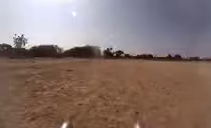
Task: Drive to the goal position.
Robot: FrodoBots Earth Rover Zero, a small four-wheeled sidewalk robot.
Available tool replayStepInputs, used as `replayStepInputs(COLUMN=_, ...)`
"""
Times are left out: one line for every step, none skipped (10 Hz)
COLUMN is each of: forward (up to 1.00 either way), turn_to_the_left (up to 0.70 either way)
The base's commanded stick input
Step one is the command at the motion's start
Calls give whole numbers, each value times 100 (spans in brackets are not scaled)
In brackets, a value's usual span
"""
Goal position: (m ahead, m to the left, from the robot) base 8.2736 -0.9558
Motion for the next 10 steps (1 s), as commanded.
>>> replayStepInputs(forward=70, turn_to_the_left=-26)
replayStepInputs(forward=70, turn_to_the_left=-15)
replayStepInputs(forward=70, turn_to_the_left=0)
replayStepInputs(forward=70, turn_to_the_left=0)
replayStepInputs(forward=70, turn_to_the_left=0)
replayStepInputs(forward=70, turn_to_the_left=0)
replayStepInputs(forward=70, turn_to_the_left=0)
replayStepInputs(forward=70, turn_to_the_left=0)
replayStepInputs(forward=70, turn_to_the_left=0)
replayStepInputs(forward=70, turn_to_the_left=0)
